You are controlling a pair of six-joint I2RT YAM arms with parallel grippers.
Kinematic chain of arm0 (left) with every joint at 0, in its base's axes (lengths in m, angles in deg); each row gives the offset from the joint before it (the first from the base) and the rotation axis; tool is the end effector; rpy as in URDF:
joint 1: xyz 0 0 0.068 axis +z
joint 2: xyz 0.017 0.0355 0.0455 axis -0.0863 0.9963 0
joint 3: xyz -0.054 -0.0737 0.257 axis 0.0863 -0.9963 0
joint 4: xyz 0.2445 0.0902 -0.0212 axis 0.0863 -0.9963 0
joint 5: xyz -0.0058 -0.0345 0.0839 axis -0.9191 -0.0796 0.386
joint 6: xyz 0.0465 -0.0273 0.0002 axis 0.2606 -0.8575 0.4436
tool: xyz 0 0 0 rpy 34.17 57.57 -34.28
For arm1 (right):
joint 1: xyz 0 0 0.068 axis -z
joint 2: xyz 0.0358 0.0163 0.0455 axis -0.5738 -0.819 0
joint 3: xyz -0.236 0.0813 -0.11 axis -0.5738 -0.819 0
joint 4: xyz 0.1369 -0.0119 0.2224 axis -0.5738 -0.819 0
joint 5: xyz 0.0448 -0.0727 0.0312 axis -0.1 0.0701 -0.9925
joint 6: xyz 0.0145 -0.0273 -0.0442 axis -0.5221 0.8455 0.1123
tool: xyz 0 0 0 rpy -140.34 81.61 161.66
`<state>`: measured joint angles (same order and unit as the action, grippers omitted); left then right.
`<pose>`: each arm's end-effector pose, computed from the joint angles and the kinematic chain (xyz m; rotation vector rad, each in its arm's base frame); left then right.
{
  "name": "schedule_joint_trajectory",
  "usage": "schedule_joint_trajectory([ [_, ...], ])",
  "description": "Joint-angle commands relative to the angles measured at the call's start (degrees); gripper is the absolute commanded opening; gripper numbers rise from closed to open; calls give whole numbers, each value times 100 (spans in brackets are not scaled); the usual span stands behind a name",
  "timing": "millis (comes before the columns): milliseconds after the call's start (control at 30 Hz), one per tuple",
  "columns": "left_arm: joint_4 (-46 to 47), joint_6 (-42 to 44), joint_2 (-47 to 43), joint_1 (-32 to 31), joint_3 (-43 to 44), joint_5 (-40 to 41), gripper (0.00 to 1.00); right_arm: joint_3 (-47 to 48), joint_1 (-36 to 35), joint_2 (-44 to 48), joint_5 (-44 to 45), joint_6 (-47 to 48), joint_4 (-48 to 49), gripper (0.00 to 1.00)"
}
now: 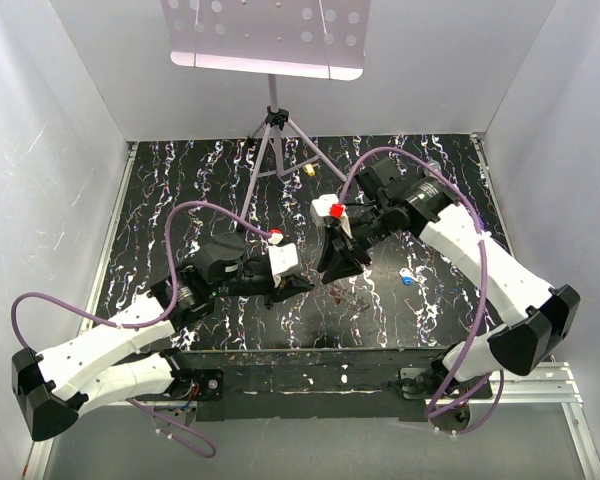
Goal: Put the keys on the keyring
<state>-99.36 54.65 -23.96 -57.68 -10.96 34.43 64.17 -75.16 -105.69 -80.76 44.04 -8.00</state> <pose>0.1146 -0.1771 0.3252 1.2974 1.4975 -0.9427 0.1846 0.1950 0.3842 -1.8179 1.3805 1.1983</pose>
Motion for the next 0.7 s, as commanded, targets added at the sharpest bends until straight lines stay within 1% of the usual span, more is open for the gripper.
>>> schedule_joint_trajectory([
  [0,407,-119,-250,-36,-77,-77,0,35,-2,-77,190,-253,343,37],
  [200,504,-251,-294,-36,-182,-7,0,-71,-90,-94,261,-394,537,34],
  [667,776,-593,-470,-36,-323,283,0,-238,-292,-68,252,-350,590,34],
])
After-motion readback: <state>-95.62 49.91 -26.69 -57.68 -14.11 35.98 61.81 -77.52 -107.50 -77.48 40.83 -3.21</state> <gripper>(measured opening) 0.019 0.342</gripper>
